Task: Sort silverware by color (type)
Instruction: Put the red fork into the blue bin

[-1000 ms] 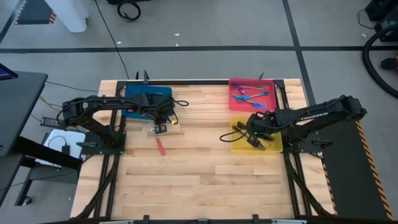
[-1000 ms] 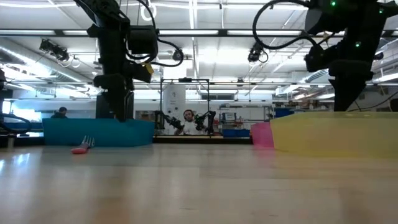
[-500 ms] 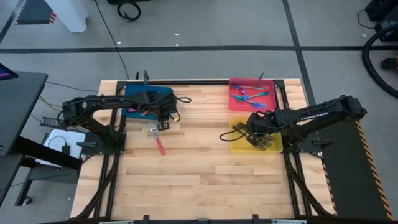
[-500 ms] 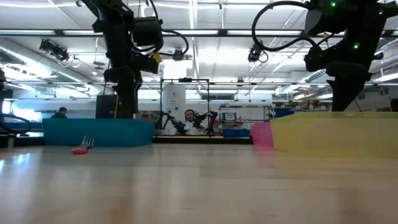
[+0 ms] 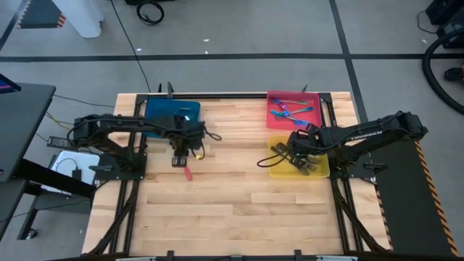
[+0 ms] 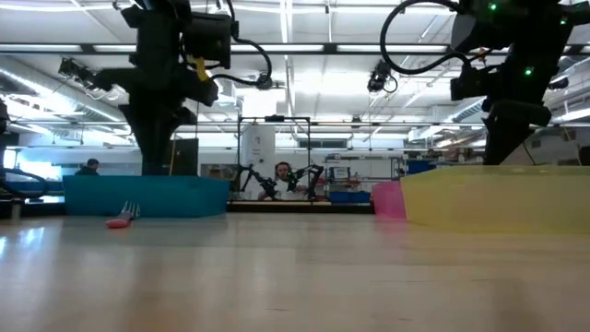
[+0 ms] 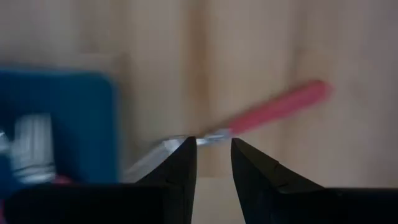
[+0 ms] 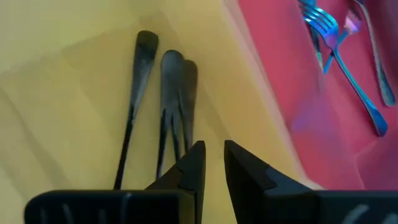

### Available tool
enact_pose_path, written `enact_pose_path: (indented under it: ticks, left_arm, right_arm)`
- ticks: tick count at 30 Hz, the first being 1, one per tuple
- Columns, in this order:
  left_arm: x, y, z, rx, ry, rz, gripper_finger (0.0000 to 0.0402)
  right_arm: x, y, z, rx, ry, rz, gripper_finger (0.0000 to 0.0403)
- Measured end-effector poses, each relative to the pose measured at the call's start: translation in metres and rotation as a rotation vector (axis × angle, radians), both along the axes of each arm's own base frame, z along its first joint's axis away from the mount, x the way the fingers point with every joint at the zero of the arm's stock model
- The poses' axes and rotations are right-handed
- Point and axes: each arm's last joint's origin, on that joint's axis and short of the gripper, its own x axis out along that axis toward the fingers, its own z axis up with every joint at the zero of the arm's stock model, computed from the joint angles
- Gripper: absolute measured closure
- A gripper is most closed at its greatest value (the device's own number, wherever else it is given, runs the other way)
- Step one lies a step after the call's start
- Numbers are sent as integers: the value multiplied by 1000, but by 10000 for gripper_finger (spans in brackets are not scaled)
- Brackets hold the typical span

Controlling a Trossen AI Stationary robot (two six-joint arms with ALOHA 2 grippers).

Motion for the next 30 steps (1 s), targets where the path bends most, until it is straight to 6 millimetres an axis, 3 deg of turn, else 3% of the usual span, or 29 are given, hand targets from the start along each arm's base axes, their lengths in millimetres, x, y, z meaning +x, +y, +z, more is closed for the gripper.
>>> enact_pose_path:
  ticks: [12, 24, 30]
  left_arm:
    - [4, -32, 0, -70, -6, -106, 303]
    - [2, -24, -2, -60, -2, -153, 303]
    - [-14, -21, -28, -78, 89, -129, 303]
  right_arm:
    - [11, -15, 14, -12, -99, -68, 336]
    - [27, -9, 21, 127, -270, -19, 335]
    - [28, -2, 21, 148, -291, -15, 337]
